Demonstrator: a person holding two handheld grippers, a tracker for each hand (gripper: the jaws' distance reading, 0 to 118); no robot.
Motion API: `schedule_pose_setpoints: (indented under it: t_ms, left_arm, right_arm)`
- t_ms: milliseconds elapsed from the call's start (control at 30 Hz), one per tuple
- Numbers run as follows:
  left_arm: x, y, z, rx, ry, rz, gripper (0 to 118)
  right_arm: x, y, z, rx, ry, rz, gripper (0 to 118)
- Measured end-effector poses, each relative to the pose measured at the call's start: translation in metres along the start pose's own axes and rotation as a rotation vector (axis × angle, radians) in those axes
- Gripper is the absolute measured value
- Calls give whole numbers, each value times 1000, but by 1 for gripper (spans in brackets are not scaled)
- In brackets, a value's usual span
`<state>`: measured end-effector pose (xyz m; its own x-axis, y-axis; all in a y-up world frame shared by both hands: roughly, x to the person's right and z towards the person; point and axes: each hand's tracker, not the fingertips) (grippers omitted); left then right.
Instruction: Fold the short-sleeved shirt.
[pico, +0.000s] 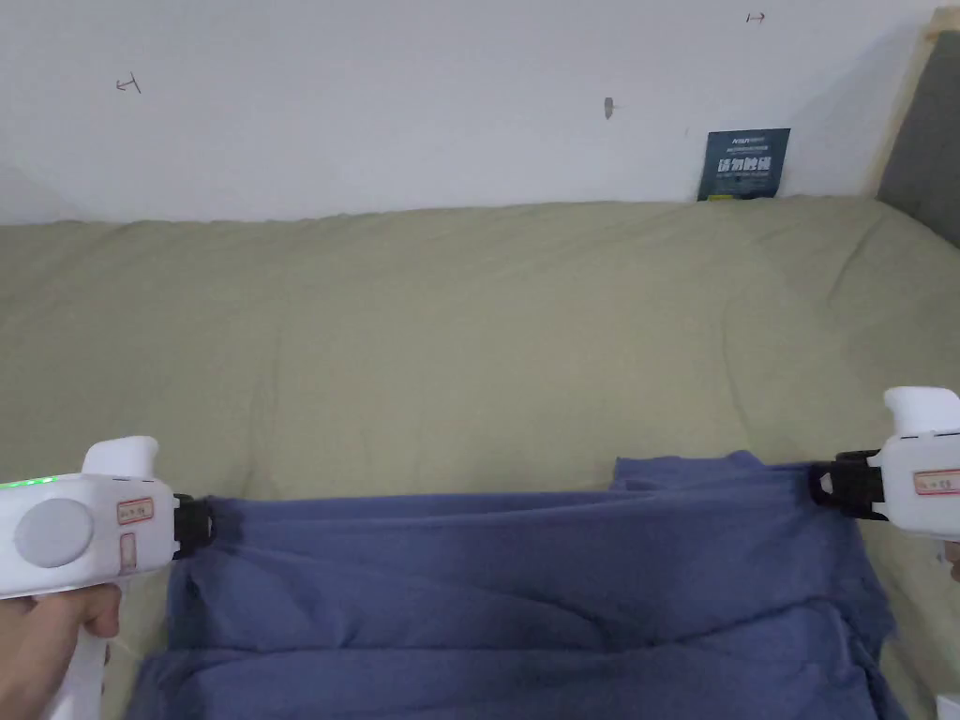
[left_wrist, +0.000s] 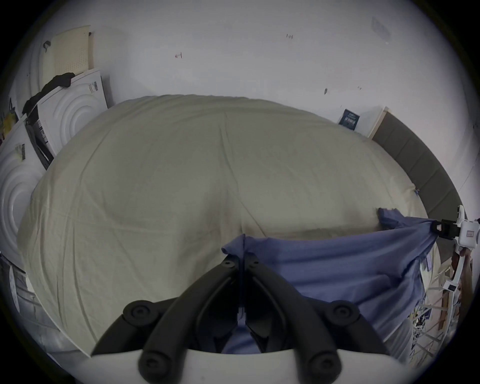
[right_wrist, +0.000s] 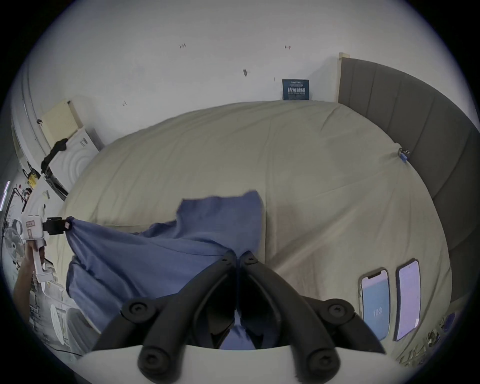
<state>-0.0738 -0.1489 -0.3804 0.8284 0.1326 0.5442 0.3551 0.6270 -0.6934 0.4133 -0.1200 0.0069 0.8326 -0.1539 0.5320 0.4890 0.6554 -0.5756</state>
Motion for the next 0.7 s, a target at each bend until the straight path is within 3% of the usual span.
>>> schedule_pose_setpoints:
  t_ms: [267, 333, 700]
  left_arm:
    - [-1, -79, 79, 53, -12, -38, 0]
    - [-4, -99, 89, 60, -20, -43, 0]
    - [-19, -171, 82, 0, -23, -29, 0]
  right_arm:
    - [-2, -81, 64, 40, 2, 31, 4]
    - [-17, -108, 79, 36, -3, 45, 4]
    - [-13, -190, 71, -54, -11, -11, 4]
